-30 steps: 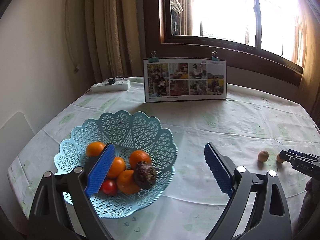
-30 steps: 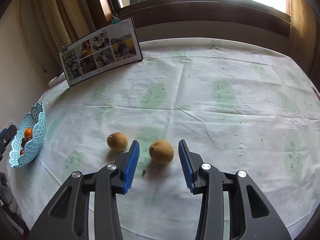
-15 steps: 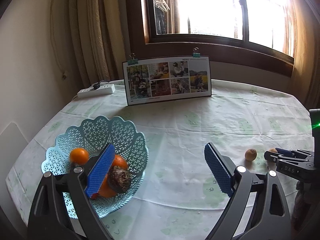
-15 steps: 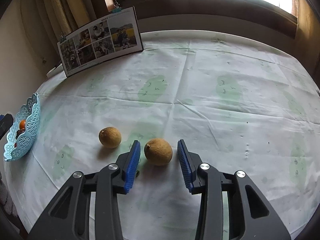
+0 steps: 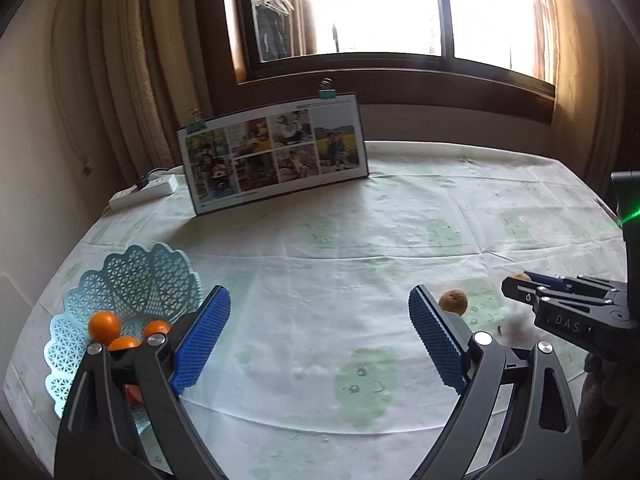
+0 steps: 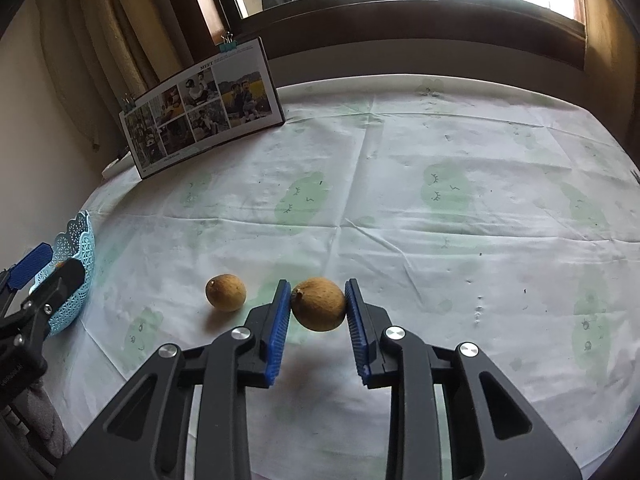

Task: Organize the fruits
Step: 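Grasp the other brown kiwi with the left gripper while the right gripper holds its kiwi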

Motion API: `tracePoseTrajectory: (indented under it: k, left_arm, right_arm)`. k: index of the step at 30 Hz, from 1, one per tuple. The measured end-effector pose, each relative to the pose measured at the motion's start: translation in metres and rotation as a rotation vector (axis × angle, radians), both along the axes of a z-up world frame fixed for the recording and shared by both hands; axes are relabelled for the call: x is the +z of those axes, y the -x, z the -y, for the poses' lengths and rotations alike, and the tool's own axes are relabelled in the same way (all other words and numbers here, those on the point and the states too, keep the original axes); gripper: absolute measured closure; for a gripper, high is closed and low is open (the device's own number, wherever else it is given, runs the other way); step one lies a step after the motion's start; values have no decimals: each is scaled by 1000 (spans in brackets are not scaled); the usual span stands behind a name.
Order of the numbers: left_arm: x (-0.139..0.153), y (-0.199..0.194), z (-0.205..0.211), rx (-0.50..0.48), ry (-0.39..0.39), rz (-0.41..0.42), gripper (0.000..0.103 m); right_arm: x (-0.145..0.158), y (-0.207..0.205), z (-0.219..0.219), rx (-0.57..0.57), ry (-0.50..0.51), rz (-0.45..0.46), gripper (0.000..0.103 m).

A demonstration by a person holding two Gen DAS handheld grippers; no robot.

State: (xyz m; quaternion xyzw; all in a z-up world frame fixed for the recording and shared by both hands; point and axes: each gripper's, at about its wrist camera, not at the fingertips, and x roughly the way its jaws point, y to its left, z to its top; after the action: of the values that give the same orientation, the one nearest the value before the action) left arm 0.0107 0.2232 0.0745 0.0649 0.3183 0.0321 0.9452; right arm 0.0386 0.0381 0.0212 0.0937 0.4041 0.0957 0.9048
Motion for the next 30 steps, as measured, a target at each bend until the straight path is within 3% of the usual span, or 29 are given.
tracePoseTrajectory:
  k: [14,19,21,24,30]
  left_arm:
    - [-30,-39,49,-148,34,-136,13]
    - [-40,-49,57,-185,56,-181,21]
    - [-47,-55,59,-197,75,-215,32]
    - [-57,-62,60,-213,117,-263,41]
    - [-64,-65,68,-264,156,-285,46]
  right_arm:
    - [6,1,15,-36,-39,18,75]
    - [5,1,17,-45,-47,13,75]
    - [5,0,18,-48,-48,12,75]
    - [3,0,18,-52,-49,6,75]
    - [2,-1,17,-52,-49,4,75]
